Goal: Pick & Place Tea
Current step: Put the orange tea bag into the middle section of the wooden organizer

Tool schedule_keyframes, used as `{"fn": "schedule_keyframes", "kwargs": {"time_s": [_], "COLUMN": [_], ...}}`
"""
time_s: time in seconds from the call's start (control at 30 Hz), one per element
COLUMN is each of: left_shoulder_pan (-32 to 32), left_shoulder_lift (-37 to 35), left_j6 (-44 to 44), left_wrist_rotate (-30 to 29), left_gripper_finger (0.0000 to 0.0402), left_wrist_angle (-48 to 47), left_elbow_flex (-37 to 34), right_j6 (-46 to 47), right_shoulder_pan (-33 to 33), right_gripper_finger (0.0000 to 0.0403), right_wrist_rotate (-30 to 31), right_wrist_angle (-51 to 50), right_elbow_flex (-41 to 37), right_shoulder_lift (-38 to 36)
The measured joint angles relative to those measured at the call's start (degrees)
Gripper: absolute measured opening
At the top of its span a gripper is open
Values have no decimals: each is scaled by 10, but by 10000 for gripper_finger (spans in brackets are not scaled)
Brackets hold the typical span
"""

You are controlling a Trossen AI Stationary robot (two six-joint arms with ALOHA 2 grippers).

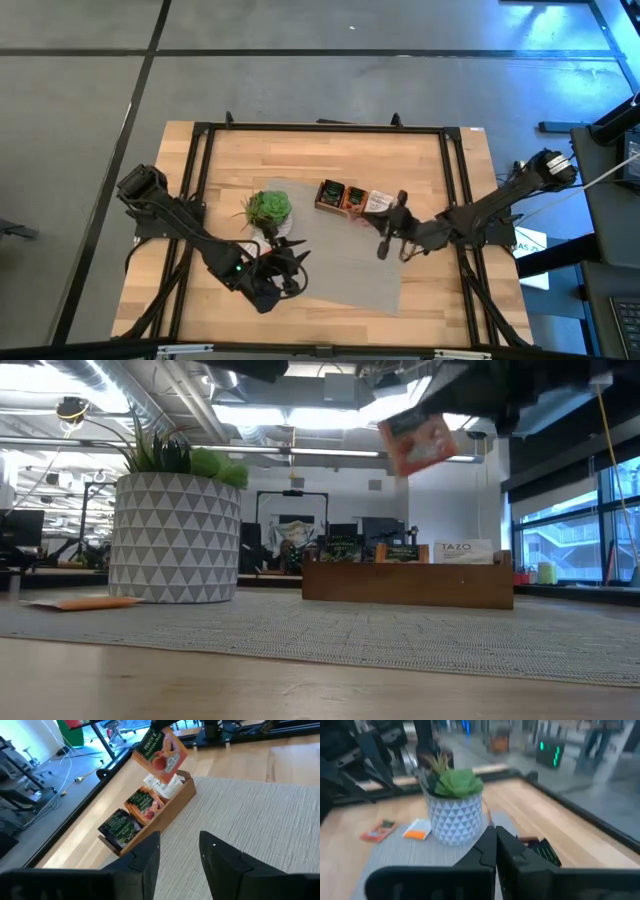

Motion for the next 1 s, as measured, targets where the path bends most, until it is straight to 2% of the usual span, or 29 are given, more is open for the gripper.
{"fn": "schedule_keyframes", "kwargs": {"time_s": [0.17,0.27,0.33,0.6,0.8,1.0], "left_shoulder_pan": [3,6,6,10,10,9], "left_shoulder_lift": [0,0,0,0,0,1], "left_j6": [0,0,0,15,15,15], "left_wrist_rotate": [5,5,6,9,34,35], "left_gripper_finger": [130,132,132,130,134,130], "left_wrist_angle": [0,-1,-1,-1,-1,-1], "left_elbow_flex": [0,0,0,0,0,0], "right_j6": [-95,-108,-108,-143,-152,-140], "right_shoulder_pan": [-24,-39,-47,-76,-95,-112], "right_gripper_finger": [2,2,2,2,2,2], "right_wrist_rotate": [-3,-4,-5,-1,0,0], "right_wrist_angle": [317,434,473,485,484,485], "right_elbow_flex": [-144,-192,-203,-166,-162,-162], "right_shoulder_lift": [20,55,81,181,211,247]}}
